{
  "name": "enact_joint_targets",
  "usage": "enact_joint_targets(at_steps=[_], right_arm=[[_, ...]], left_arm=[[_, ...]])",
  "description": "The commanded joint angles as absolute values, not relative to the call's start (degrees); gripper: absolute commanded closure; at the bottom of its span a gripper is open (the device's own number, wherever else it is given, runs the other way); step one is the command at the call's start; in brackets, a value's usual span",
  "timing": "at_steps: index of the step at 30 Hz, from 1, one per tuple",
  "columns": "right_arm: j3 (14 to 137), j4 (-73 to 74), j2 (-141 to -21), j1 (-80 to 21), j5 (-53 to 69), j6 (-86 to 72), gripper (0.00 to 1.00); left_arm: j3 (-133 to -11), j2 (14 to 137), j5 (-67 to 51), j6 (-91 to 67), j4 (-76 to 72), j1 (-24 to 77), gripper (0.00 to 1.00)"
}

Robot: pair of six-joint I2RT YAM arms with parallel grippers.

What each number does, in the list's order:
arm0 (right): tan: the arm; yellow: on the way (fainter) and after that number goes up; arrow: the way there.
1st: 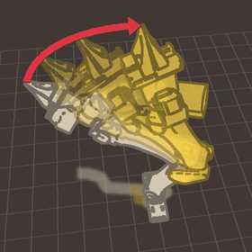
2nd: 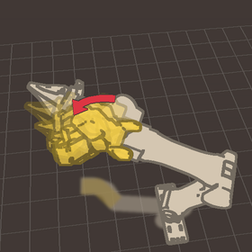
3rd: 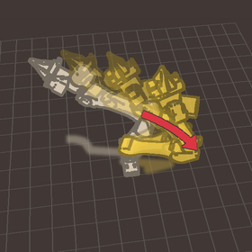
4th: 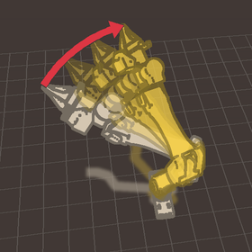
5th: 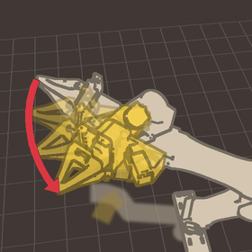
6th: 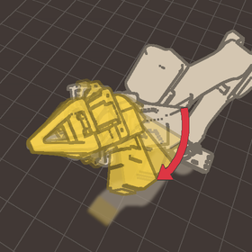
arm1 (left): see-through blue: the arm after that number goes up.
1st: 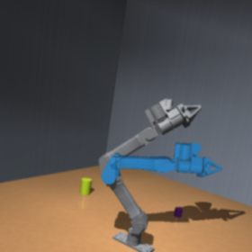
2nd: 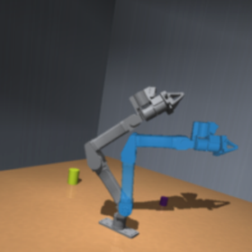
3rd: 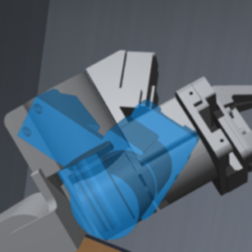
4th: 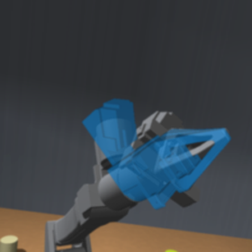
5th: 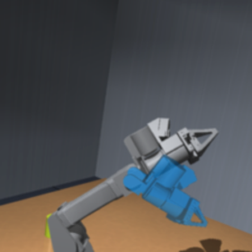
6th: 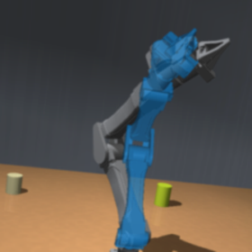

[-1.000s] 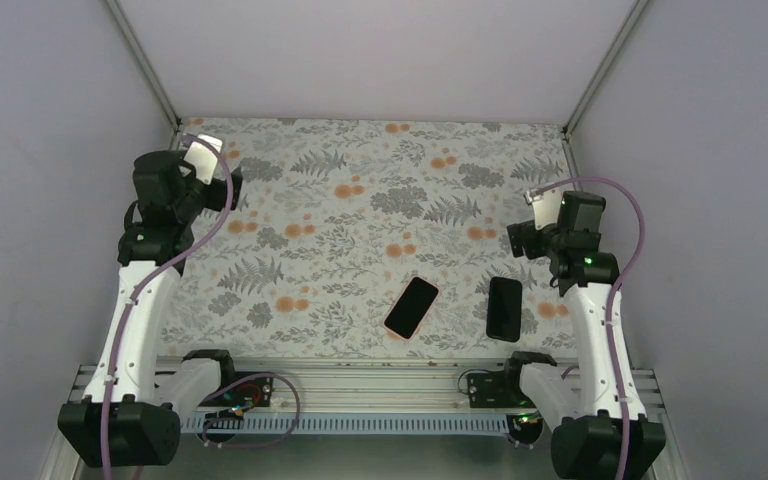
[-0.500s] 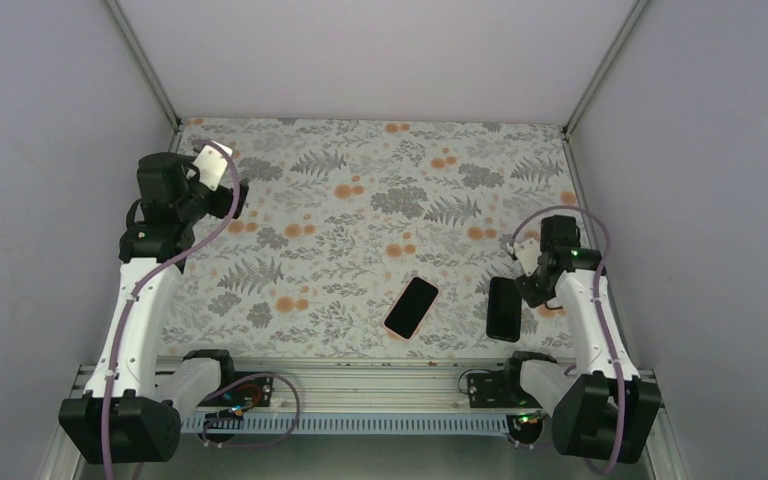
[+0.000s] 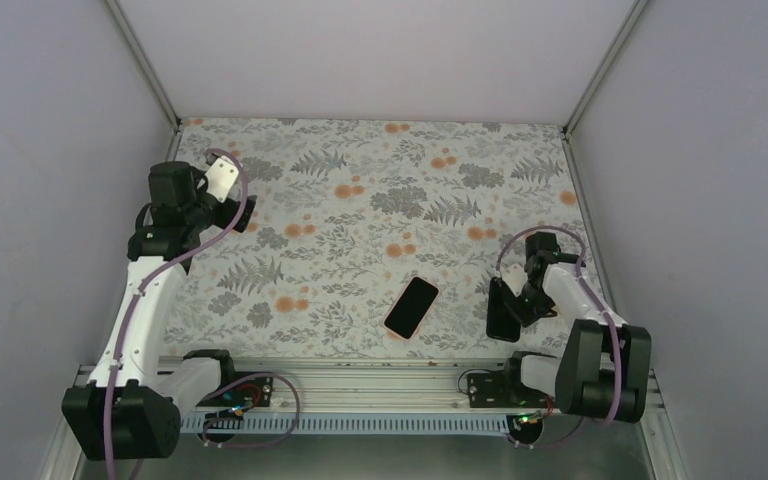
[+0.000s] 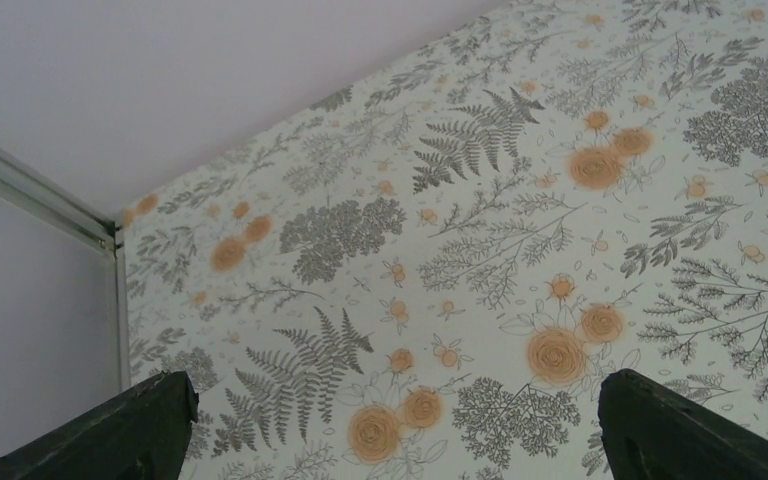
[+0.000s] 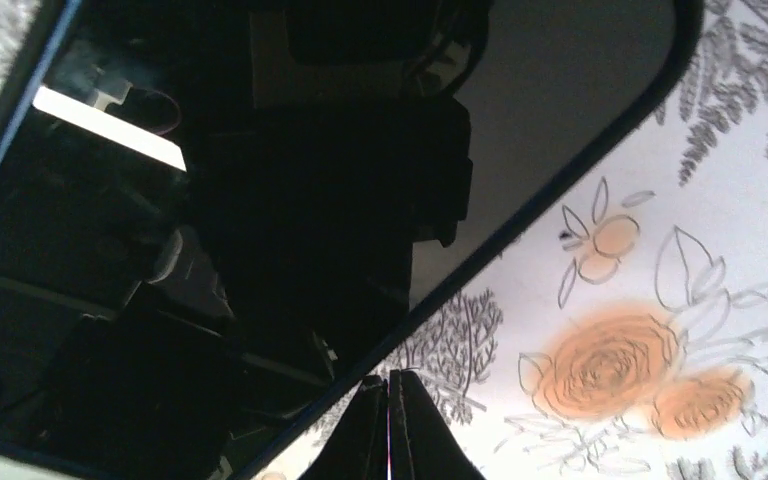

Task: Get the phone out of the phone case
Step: Adjust the phone at the center of the board.

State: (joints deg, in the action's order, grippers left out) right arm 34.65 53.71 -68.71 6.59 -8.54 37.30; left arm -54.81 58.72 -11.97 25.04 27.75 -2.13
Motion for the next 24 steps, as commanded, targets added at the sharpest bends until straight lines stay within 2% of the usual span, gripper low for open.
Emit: enact_joint_targets(at_steps=[1, 12, 19, 24], right_arm=[[33.0, 47.2, -72.0, 7.7, -7.2, 39.2, 0.97], [33.7, 43.2, -80.5, 8.2, -0.2, 41.1, 0.97], [45.2, 49.9, -91.2, 7.2, 12.0, 42.0, 0.96], [50.7, 53.0, -94.9, 1.6, 15.1, 42.2, 0.96]], left_arm=[[-53.6, 58.3, -12.2, 26.4, 28.0, -2.4, 0.0], [-52.2, 58.5, -12.5, 26.7, 27.1, -2.4, 0.0], [-53.0, 59.5, -12.8, 26.0, 26.7, -2.4, 0.0], [-53.0, 59.0, -12.0, 26.0, 27.1, -2.4, 0.0]])
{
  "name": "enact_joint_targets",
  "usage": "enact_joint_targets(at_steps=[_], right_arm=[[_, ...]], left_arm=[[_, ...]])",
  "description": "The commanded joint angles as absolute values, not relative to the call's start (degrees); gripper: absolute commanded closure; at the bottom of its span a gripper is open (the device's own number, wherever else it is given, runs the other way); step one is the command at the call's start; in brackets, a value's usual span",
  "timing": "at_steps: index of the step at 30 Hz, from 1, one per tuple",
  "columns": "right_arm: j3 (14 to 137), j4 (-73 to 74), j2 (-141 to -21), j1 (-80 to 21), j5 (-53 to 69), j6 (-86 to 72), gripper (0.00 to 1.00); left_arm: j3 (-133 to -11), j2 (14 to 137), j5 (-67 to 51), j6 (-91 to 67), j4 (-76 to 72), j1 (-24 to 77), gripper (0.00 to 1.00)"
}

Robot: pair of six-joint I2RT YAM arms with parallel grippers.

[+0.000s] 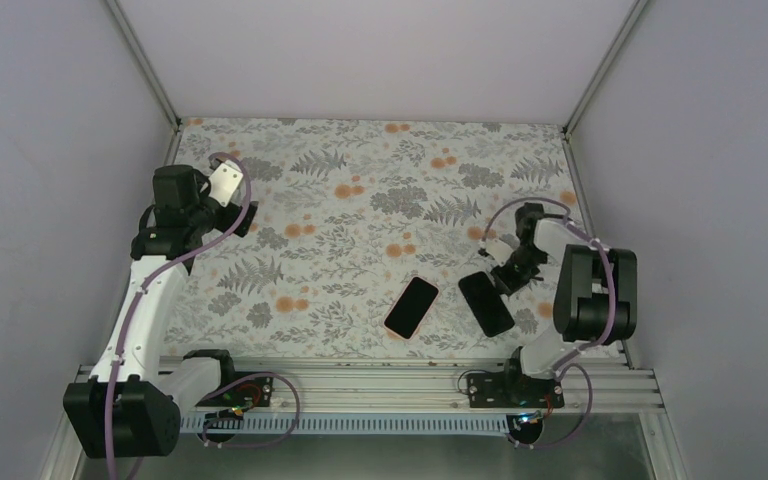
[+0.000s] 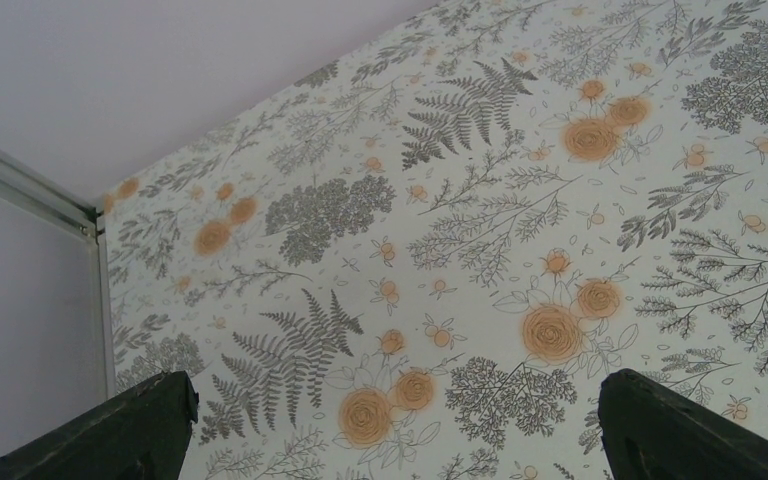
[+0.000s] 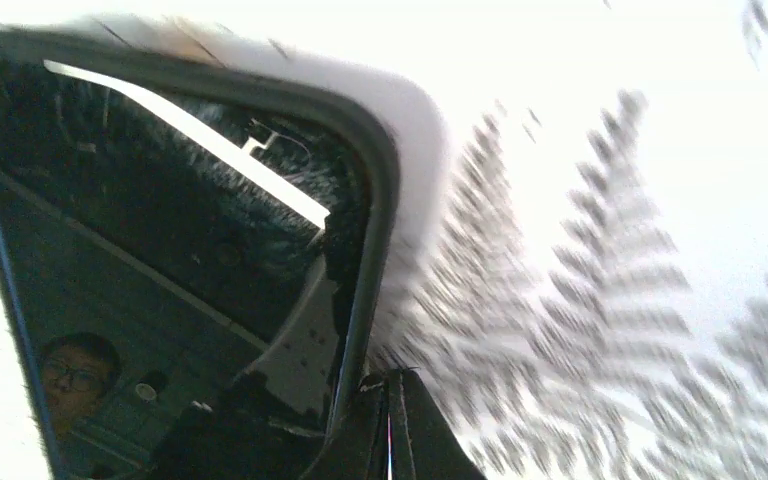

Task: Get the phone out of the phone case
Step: Adjust the phone at the center of the board.

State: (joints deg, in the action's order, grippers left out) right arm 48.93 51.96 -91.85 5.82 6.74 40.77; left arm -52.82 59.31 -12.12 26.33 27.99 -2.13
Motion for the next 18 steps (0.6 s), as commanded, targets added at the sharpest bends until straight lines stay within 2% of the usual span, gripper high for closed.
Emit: enact_joint_targets(at_steps=[1, 6, 9, 11, 13, 15, 17, 18], right_arm=[[51.7, 53.7, -96.3, 0.2, 15.8, 42.1, 0.96], [57.6, 55.0, -100.1, -6.3, 18.6, 40.1, 0.96], [61.0, 52.2, -101.6, -9.4, 15.5, 35.7, 0.96], [63.8, 50.7, -101.2, -9.2, 11.5, 33.7, 0.9], [65.6, 50.7, -98.7, -8.3, 10.2, 34.2, 0.71], [66.3, 53.3, -95.9, -7.9, 10.5, 36.6, 0.43], [65.7, 57.0, -91.8, -7.9, 11.3, 38.6, 0.07], [65.4, 59.6, -90.9, -7.9, 12.3, 39.6, 0.01]], left_arm=[[-53.0, 58.7, -11.7, 26.1, 27.2, -2.3, 0.0], [-52.3, 57.6, -10.6, 26.0, 27.2, -2.4, 0.0], [-52.2, 57.0, -9.8, 26.0, 27.3, -2.4, 0.0], [-52.1, 56.4, -9.0, 26.2, 27.3, -2.4, 0.0], [-52.0, 55.3, -8.6, 26.6, 27.2, -2.4, 0.0], [-51.8, 54.6, -8.7, 27.2, 27.5, -2.4, 0.0], [-51.9, 54.4, -9.8, 27.8, 28.0, -2.5, 0.0], [-52.0, 54.5, -10.4, 28.1, 28.3, -2.5, 0.0]])
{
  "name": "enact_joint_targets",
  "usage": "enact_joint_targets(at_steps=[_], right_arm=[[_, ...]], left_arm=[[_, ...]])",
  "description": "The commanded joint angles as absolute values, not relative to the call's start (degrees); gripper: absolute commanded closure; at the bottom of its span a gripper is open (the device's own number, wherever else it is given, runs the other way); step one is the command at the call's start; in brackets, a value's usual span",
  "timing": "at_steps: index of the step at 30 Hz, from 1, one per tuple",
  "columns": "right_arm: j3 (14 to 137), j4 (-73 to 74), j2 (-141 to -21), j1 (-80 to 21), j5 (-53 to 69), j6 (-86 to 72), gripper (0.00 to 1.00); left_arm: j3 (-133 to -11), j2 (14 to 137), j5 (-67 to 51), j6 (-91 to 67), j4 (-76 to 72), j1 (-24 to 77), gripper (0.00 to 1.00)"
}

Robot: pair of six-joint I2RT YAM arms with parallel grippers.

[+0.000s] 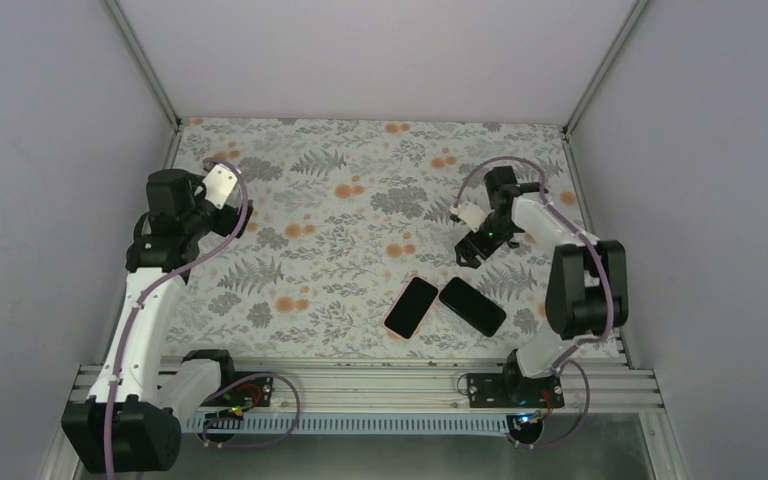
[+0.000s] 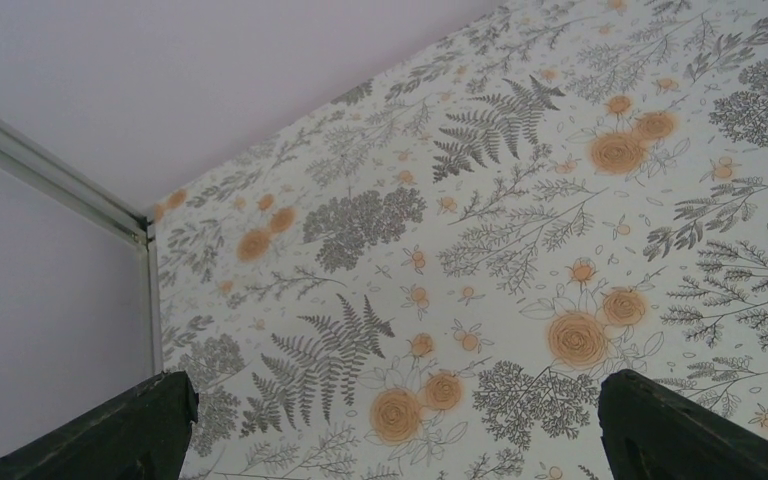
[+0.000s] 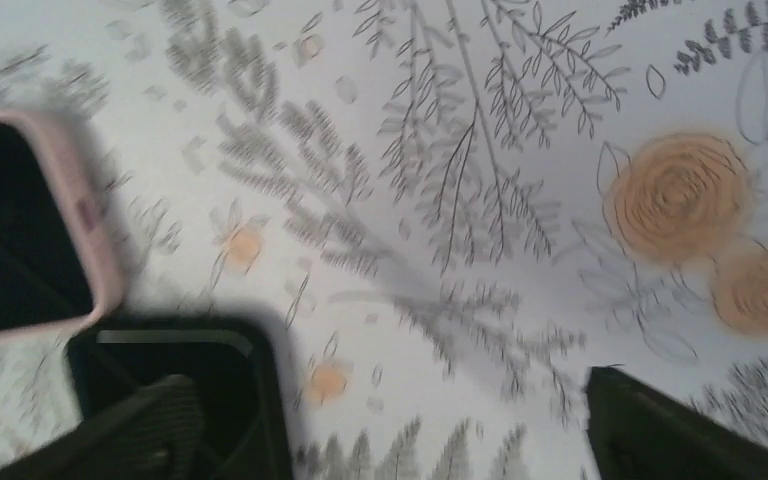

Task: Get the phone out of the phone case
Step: Adjust the phone at the center of the board, then pick up the phone at the center of the board.

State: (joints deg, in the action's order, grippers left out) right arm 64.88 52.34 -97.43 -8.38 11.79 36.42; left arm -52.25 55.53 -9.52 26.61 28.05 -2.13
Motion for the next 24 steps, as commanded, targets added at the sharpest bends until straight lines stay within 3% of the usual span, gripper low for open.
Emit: enact_joint_targets(at_steps=[1, 9, 24], right_arm=[[64.9, 62.3, -90.3, -8.0, 13.4, 40.3, 0.0], [51.7, 64.1, -84.3, -13.0, 8.2, 37.5, 0.0], [42.6, 56.9, -84.4, -16.5, 2.7, 33.5, 0.0]], left_arm=[[-52.1, 54.7, -11.0, 28.2, 28.5, -2.4, 0.0], [-53.1, 57.9, -15.7, 27.8, 28.5, -2.4, 0.0], [-54.7, 60.0, -16.7, 26.5, 28.5, -2.4, 0.0]])
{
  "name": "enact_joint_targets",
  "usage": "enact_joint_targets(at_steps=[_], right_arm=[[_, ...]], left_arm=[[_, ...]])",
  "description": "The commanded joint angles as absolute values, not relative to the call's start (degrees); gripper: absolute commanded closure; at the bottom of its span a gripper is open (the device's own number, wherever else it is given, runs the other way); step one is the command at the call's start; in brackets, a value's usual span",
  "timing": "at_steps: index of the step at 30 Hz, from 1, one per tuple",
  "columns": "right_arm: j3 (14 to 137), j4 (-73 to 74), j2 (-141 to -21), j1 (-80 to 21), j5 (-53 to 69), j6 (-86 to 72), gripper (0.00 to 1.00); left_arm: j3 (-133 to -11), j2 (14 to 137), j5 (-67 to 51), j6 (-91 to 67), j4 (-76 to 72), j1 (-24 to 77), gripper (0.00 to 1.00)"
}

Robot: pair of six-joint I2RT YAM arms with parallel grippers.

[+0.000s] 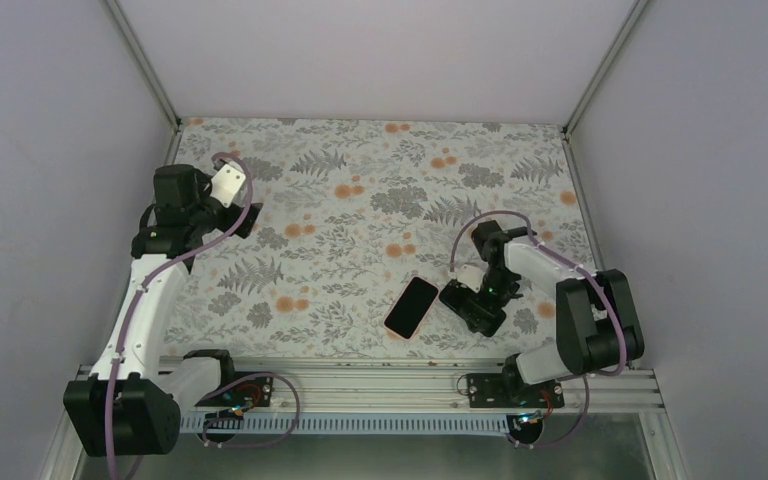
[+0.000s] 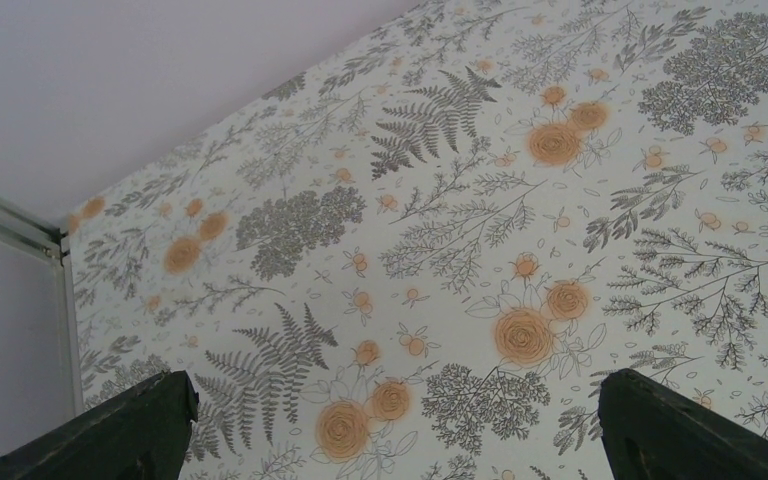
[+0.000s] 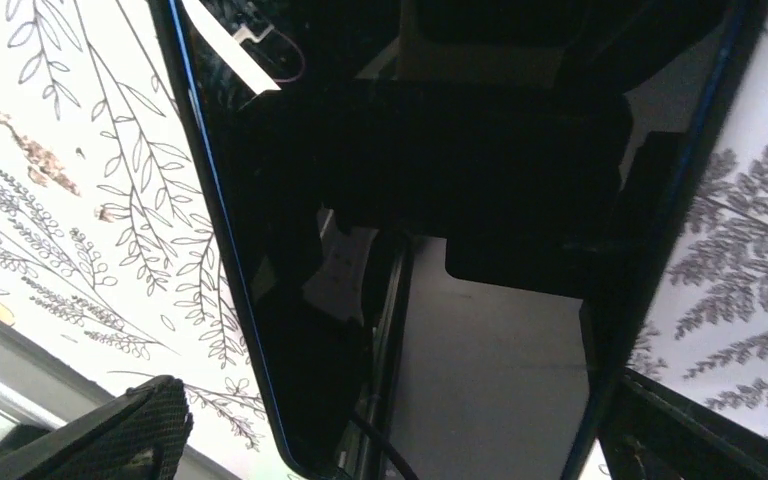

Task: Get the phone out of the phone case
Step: Pick up the phone at the center of the board.

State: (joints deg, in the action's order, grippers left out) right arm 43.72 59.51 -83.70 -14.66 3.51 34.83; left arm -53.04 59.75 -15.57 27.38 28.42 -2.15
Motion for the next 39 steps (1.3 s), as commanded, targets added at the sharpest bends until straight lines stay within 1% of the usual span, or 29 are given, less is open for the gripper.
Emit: enact_joint_targets(at_steps=[1, 5, 9, 12, 14, 18, 23, 24, 29, 36, 39], right_arm=[[42.4, 56.7, -84.6, -17.0, 2.9, 33.4, 0.0], [41.8, 55.1, -85.6, -19.1, 2.0, 32.1, 0.0], [39.2, 49.2, -87.3, -20.8, -7.1, 28.9, 0.0], [37.9, 46.8, -87.7, -20.9, -8.6, 29.0, 0.02], [37.4, 46.1, -87.1, -20.8, -7.5, 29.9, 0.08], [37.1, 44.5, -86.2, -20.8, -5.9, 30.7, 0.34], [38.3, 41.1, -84.6, -20.8, -3.1, 32.2, 0.5], [39.0, 40.3, -84.2, -20.8, -2.8, 32.5, 0.52], [44.7, 37.1, -85.4, -20.8, -1.4, 33.5, 0.54], [57.2, 35.5, -94.6, -20.7, -4.1, 33.8, 0.55], [63.2, 36.2, -99.9, -20.7, -3.5, 34.2, 0.55]], left_arm=[[-54.8, 60.0, -16.6, 26.6, 28.6, -2.4, 0.0], [-54.8, 59.9, -16.0, 26.9, 29.0, -2.4, 0.0], [-54.6, 60.1, -15.8, 27.2, 28.9, -2.4, 0.0], [-54.3, 60.6, -16.0, 28.2, 28.8, -2.4, 0.0], [-54.4, 61.4, -15.6, 29.5, 29.5, -2.4, 0.0], [-55.2, 62.4, -14.6, 31.7, 31.3, -2.4, 0.0], [-56.7, 63.1, -18.9, 32.6, 32.8, -2.4, 0.0], [-57.2, 63.6, -20.6, 32.8, 33.5, -2.4, 0.0], [-61.4, 67.3, -28.0, 33.9, 36.7, -2.1, 0.0], [-63.8, 70.3, -28.1, 33.3, 35.4, -2.0, 0.0], [-63.9, 71.0, -27.8, 33.3, 34.6, -2.0, 0.0]])
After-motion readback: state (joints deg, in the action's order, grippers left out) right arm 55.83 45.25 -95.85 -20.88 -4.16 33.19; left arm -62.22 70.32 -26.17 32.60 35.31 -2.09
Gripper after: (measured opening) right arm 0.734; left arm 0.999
